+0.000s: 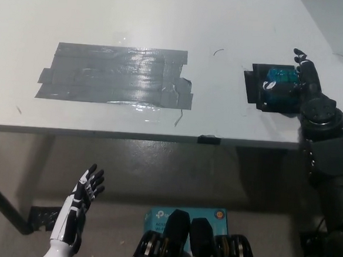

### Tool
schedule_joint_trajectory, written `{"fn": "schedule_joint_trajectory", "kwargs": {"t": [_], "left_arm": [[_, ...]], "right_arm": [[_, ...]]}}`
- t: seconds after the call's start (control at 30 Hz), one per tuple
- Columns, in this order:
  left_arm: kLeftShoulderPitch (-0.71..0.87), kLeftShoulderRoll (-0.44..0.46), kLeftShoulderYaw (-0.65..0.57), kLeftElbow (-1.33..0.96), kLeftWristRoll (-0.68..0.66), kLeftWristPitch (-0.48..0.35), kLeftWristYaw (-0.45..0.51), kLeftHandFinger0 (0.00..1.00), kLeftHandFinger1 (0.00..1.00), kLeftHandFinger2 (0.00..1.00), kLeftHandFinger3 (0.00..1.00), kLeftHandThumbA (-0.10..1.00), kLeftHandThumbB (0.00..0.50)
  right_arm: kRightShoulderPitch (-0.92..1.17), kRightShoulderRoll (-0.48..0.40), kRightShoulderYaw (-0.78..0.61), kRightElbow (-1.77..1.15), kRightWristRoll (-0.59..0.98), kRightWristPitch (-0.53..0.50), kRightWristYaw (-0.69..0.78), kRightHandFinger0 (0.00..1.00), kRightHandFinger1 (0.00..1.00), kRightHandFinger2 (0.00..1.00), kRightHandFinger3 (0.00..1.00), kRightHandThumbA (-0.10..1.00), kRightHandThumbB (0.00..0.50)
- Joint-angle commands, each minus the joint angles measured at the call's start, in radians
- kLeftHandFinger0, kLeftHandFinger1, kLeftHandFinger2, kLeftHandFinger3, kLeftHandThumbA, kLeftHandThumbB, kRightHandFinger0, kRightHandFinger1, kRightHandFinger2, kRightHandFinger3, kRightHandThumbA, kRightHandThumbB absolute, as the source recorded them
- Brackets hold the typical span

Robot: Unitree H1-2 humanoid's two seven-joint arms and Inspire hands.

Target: A rubick's cube is kept in the black marked spot on the table and the robot uses its right arm to pick it up and hands it to a person

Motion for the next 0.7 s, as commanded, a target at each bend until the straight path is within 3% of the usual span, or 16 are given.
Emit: {"fn": "schedule_joint_trajectory", "kwargs": {"t": [0.0, 0.67], "left_arm": [[-0.007, 0.009, 0.0, -0.021, 0.001, -0.028, -0.006, 1.0, 1.0, 1.0, 1.0, 1.0, 0.032], [-0.025, 0.015, 0.002, -0.013, -0.002, -0.03, -0.008, 1.0, 1.0, 1.0, 1.0, 1.0, 0.026]], "right_arm": [[-0.058, 0.002, -0.016, -0.02, 0.049, -0.001, -0.012, 1.0, 1.0, 1.0, 1.0, 0.82, 0.443], [-0.061, 0.022, 0.027, 0.105, 0.044, -0.071, -0.036, 1.0, 1.0, 1.0, 1.0, 0.83, 0.487]]}}
